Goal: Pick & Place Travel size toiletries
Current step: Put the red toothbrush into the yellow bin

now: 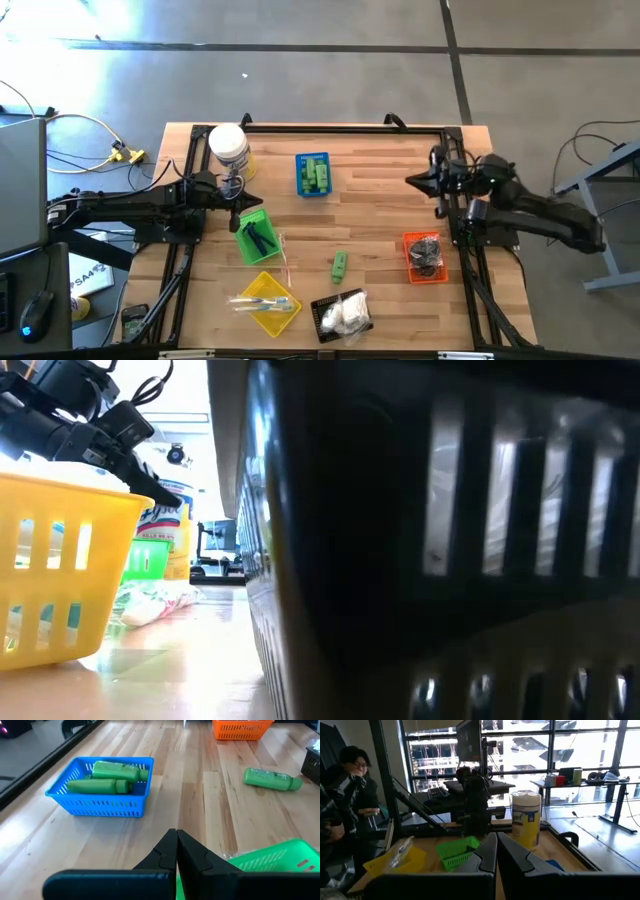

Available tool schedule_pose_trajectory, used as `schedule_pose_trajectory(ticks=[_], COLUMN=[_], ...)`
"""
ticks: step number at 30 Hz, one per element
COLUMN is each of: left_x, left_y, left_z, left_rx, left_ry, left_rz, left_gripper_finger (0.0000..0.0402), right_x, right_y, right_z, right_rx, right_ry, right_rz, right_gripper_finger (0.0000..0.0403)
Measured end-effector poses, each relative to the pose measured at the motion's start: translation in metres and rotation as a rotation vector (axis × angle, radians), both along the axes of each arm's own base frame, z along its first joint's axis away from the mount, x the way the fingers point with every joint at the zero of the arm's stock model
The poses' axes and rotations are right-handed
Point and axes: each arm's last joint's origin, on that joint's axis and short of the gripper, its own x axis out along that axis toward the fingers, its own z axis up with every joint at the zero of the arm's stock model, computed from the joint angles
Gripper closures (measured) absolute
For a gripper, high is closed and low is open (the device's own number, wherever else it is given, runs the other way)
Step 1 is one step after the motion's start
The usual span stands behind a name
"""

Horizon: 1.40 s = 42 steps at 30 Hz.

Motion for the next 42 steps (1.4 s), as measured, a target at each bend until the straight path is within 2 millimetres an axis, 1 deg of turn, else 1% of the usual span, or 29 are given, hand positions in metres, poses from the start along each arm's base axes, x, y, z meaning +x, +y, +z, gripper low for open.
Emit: schedule_pose_trajectory(ticks=[4,7,11,16,19,22,25,28,30,33,35,39,42], left_x=[0.001,0.001,0.001,0.006,0.015,0.033,0.059,0.088,0.104,0.123,0.135,0.162,0.182], left_y=[0.0,0.0,0.0,0.001,0.002,0.003,0.001,-0.002,-0.006,-0.017,-0.026,-0.047,-0.068], left_z=[0.002,0.003,0.004,0.02,0.032,0.048,0.062,0.078,0.082,0.079,0.075,0.068,0.063], left_rx=[0.016,0.041,0.092,0.084,0.099,0.117,0.143,0.2,0.231,0.282,0.305,0.303,0.324], left_ry=[-0.015,-0.022,-0.025,0.032,0.066,0.09,0.148,0.194,0.269,0.443,0.543,0.667,0.706], left_rz=[-0.003,-0.01,-0.026,-0.059,-0.079,-0.061,-0.049,-0.096,-0.167,-0.374,-0.479,-0.576,-0.651], left_gripper_finger=[0.0402,0.0402,0.0402,0.0402,0.0402,0.0402,0.0402,0.0402,0.0401,0.0392,0.038,0.0349,0.0321], right_x=[0.008,0.01,0.012,0.016,0.017,0.019,0.02,0.019,0.018,0.017,0.017,0.017,0.018], right_y=[-0.003,-0.003,-0.003,-0.004,-0.005,-0.006,-0.006,-0.007,-0.008,-0.01,-0.01,-0.01,-0.01], right_z=[-0.02,-0.028,-0.034,-0.038,-0.04,-0.04,-0.036,-0.029,-0.028,-0.028,-0.03,-0.034,-0.035], right_rx=[-0.014,-0.01,-0.003,0.003,0.001,-0.003,-0.021,-0.032,-0.028,-0.027,-0.02,-0.002,0.0], right_ry=[-0.029,-0.013,0.012,0.046,0.061,0.066,0.019,-0.046,-0.059,-0.053,-0.036,0.005,0.01], right_rz=[0.019,0.039,0.073,0.068,0.068,0.063,0.062,0.06,0.057,0.066,0.077,0.092,0.1], right_gripper_finger=[0.0399,0.0399,0.0399,0.0399,0.0399,0.0399,0.0399,0.0399,0.0399,0.0399,0.0399,0.0399,0.0399])
